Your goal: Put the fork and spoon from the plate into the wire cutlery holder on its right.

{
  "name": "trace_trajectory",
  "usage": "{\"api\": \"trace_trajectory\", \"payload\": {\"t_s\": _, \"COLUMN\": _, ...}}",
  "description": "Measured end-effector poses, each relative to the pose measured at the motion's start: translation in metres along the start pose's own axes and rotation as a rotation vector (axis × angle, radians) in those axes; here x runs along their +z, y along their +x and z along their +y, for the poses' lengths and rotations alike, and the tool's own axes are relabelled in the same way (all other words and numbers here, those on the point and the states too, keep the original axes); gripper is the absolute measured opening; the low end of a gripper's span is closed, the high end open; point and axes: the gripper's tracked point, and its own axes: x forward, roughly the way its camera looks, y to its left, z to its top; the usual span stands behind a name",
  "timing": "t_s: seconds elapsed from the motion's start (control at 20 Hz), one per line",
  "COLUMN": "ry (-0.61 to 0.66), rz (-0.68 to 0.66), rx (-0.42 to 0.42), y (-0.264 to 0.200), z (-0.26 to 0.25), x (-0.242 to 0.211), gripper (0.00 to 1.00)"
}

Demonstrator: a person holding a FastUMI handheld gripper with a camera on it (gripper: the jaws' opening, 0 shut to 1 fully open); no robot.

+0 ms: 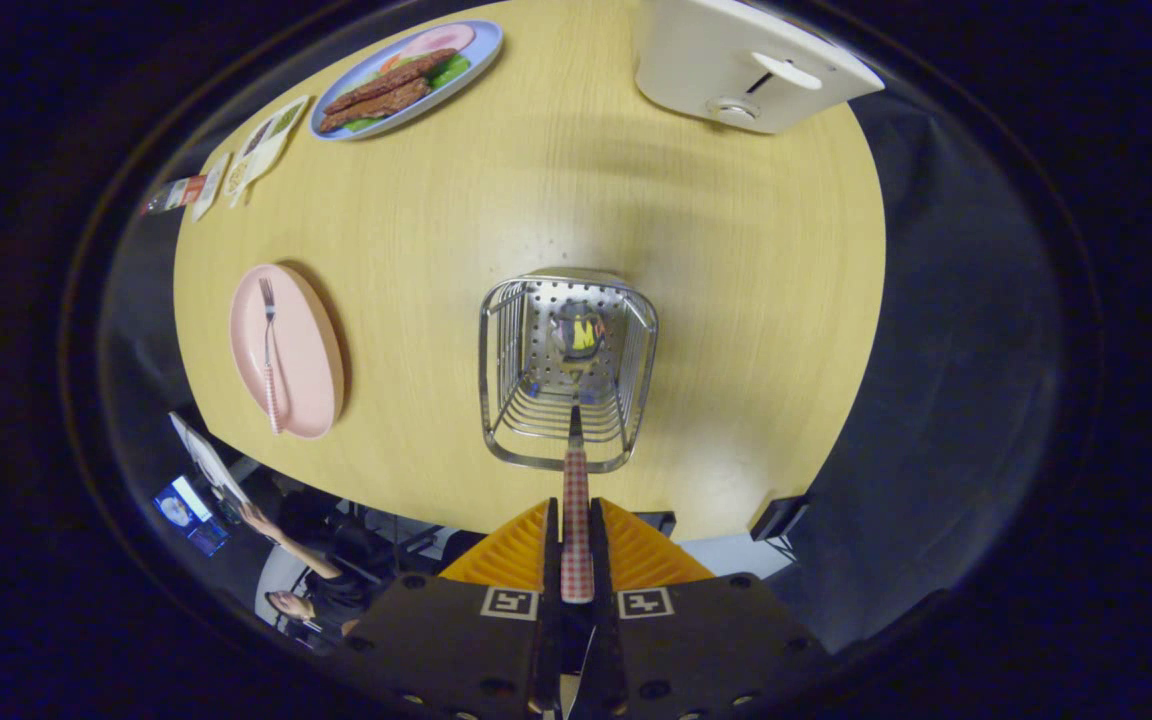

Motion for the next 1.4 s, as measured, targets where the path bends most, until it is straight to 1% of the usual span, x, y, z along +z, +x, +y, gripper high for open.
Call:
{"api": "trace_trajectory", "payload": {"t_s": 0.05, "ry": -0.018, "rz": -0.046, "rx": -0.012, "y": -0.005, "z": -0.002, "x": 0.007, "gripper": 0.16}}
{"api": "trace_trajectory", "payload": {"t_s": 0.2, "ry": -0.031, "rz": -0.151, "rx": -0.012, "y": -0.026, "z": 0.005, "x": 0.014, "gripper": 0.19}}
{"api": "trace_trajectory", "payload": {"t_s": 0.3, "ry": -0.047, "rz": -0.21, "rx": -0.007, "y": -0.041, "z": 0.016, "x": 0.012, "gripper": 0.26}}
{"api": "trace_trajectory", "payload": {"t_s": 0.35, "ry": -0.056, "rz": -0.232, "rx": -0.011, "y": -0.047, "z": 0.023, "x": 0.01, "gripper": 0.35}}
{"api": "trace_trajectory", "payload": {"t_s": 0.4, "ry": -0.059, "rz": -0.253, "rx": -0.006, "y": -0.051, "z": 0.032, "x": 0.005, "gripper": 0.39}}
{"api": "trace_trajectory", "payload": {"t_s": 0.55, "ry": -0.065, "rz": -0.29, "rx": 0.012, "y": -0.058, "z": 0.071, "x": -0.009, "gripper": 0.5}}
{"api": "trace_trajectory", "payload": {"t_s": 0.7, "ry": -0.066, "rz": -0.286, "rx": 0.033, "y": -0.05, "z": 0.118, "x": -0.024, "gripper": 0.58}}
{"api": "trace_trajectory", "payload": {"t_s": 0.8, "ry": -0.068, "rz": -0.28, "rx": 0.07, "y": -0.041, "z": 0.16, "x": -0.031, "gripper": 0.63}}
{"api": "trace_trajectory", "payload": {"t_s": 0.85, "ry": -0.077, "rz": -0.282, "rx": 0.092, "y": -0.036, "z": 0.182, "x": -0.034, "gripper": 0.71}}
{"api": "trace_trajectory", "payload": {"t_s": 1.0, "ry": -0.103, "rz": -0.315, "rx": 0.111, "y": -0.016, "z": 0.235, "x": -0.027, "gripper": 0.75}}
{"api": "trace_trajectory", "payload": {"t_s": 1.15, "ry": -0.093, "rz": -0.359, "rx": 0.149, "y": 0.006, "z": 0.287, "x": -0.015, "gripper": 0.76}}
{"api": "trace_trajectory", "payload": {"t_s": 1.3, "ry": -0.04, "rz": -0.404, "rx": 0.151, "y": 0.036, "z": 0.318, "x": 0.0, "gripper": 0.76}}
{"api": "trace_trajectory", "payload": {"t_s": 1.4, "ry": 0.006, "rz": -0.401, "rx": 0.144, "y": 0.059, "z": 0.33, "x": 0.005, "gripper": 0.76}}
